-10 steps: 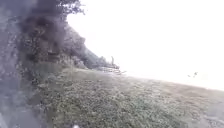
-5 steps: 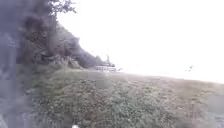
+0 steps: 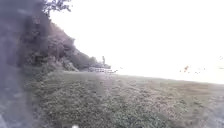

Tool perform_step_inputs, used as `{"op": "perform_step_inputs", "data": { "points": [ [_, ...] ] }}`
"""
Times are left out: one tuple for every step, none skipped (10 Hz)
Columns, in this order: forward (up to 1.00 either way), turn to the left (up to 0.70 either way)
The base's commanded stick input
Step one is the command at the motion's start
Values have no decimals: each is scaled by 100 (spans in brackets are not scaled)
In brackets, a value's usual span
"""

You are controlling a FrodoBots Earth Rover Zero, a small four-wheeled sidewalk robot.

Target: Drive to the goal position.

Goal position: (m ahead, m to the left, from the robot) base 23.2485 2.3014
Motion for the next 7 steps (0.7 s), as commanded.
{"op": "perform_step_inputs", "data": {
  "points": [
    [45,-27],
    [45,-27],
    [45,-27],
    [45,-27],
    [45,-27],
    [45,-27],
    [45,-27]
  ]
}}
